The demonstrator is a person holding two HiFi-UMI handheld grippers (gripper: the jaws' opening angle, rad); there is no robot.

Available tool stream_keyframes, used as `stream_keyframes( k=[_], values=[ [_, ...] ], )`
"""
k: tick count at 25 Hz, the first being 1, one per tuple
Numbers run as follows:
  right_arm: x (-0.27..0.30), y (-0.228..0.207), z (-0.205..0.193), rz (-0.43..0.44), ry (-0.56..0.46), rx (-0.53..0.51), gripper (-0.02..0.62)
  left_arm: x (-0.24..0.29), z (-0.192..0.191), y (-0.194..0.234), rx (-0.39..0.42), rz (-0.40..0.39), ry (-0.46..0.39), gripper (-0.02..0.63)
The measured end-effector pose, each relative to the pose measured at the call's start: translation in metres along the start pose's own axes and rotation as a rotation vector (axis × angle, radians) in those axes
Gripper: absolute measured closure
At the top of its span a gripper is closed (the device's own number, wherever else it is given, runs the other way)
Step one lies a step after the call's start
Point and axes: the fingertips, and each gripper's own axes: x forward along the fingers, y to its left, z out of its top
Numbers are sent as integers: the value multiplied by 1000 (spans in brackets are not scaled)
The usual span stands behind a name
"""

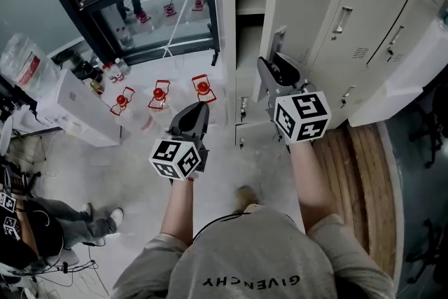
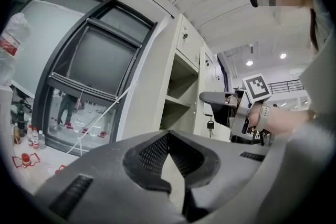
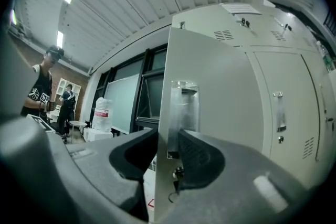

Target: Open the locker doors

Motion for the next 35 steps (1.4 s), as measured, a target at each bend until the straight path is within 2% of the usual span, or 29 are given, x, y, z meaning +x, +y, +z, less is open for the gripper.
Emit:
stream_keyframes(
  k=[8, 18, 24, 35],
  values=[
    [-33, -8, 2, 7, -18, 53, 472, -18, -7, -22, -2, -35, 11, 607],
    [-60, -17, 3, 34, -37, 58, 469, -36, -16, -34, -3, -46, 21, 607],
    [-78, -27, 3, 43, -46, 64, 463, -28, -8, -48, 10, -37, -6, 607],
    [-124, -54, 5, 119, -35, 22, 460, -2, -13, -105, 1, -28, -27, 607]
  ],
)
